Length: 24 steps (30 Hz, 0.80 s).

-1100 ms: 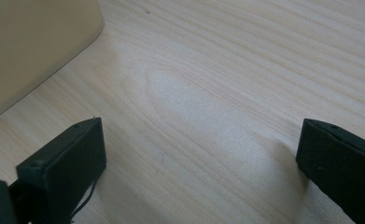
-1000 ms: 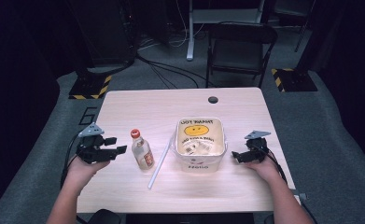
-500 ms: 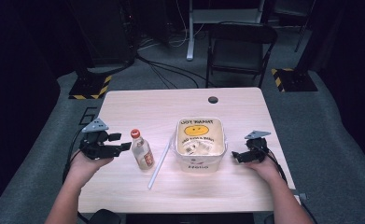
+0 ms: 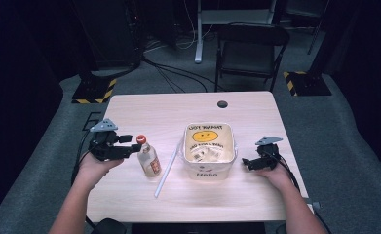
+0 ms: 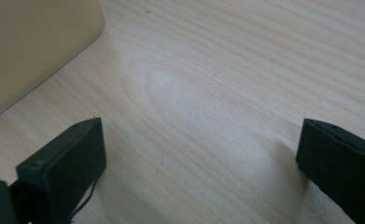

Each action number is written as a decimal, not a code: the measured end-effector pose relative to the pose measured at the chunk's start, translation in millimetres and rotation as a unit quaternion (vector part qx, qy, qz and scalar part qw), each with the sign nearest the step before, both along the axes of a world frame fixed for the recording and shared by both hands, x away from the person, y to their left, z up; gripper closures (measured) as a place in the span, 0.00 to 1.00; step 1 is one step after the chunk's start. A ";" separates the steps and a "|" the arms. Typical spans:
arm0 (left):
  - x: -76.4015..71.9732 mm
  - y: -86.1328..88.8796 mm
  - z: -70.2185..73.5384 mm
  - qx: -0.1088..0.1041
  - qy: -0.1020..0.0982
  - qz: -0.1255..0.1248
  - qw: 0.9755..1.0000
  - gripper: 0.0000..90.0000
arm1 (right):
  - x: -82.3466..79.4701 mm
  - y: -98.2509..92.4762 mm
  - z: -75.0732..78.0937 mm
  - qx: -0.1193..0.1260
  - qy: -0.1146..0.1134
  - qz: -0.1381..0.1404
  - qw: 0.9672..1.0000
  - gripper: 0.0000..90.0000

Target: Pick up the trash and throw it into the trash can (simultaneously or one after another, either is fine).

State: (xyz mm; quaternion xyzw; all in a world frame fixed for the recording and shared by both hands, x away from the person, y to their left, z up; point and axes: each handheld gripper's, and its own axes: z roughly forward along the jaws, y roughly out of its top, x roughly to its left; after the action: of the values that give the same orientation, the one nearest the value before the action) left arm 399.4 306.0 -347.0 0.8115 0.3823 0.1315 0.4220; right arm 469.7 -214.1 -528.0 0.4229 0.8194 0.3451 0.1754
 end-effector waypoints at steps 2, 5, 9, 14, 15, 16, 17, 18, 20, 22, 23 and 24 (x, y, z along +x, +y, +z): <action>0.8 -2.2 -0.1 -0.001 0.000 -0.001 1.000 0.46 | 0.0 0.0 0.0 0.000 0.000 0.000 1.000 0.01; 2.9 -4.6 -1.1 0.002 0.001 -0.003 1.000 0.47 | 0.0 0.0 0.0 0.000 0.000 0.000 1.000 0.01; 5.3 -10.3 -2.8 0.000 -0.004 -0.003 1.000 0.50 | 0.0 0.0 0.0 0.000 0.000 0.000 1.000 0.01; 8.5 -15.0 -4.9 0.001 -0.006 -0.007 1.000 0.51 | 0.0 -0.2 0.1 0.000 0.000 0.001 1.000 0.01; 9.4 -15.9 -5.4 0.004 -0.003 -0.007 1.000 0.52 | 0.0 -0.1 0.0 0.000 0.000 0.000 1.000 0.01; 10.3 -16.9 -6.0 0.006 -0.002 -0.005 1.000 0.52 | 0.0 -0.1 0.0 0.000 0.000 0.000 1.000 0.01; 11.3 -17.4 -6.5 0.009 -0.002 -0.005 1.000 0.52 | 0.1 -0.2 0.0 0.000 0.000 0.001 1.000 0.01; 12.2 -18.4 -7.7 0.007 -0.004 -0.002 1.000 0.53 | 0.1 -0.2 0.0 0.000 0.000 0.001 1.000 0.01; 14.2 -19.4 -9.0 0.011 -0.004 -0.002 1.000 0.55 | 0.1 -0.2 0.1 0.000 0.000 0.001 1.000 0.01; 14.6 -19.6 -9.2 0.012 -0.005 -0.001 1.000 0.56 | 0.1 -0.2 0.1 0.000 0.000 0.001 1.000 0.01; 15.3 -20.2 -10.5 0.009 -0.007 0.000 1.000 0.58 | 0.1 -0.3 0.1 0.000 0.000 0.002 1.000 0.01; 15.3 -20.2 -10.5 0.009 -0.007 0.000 1.000 0.60 | 0.1 -0.3 0.1 0.000 0.000 0.002 1.000 0.01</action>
State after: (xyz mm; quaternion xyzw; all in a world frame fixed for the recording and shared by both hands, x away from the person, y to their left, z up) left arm 414.7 285.8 -357.4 0.8144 0.3780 0.1407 0.4172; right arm 469.8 -214.4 -527.9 0.4215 0.8202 0.3452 0.1745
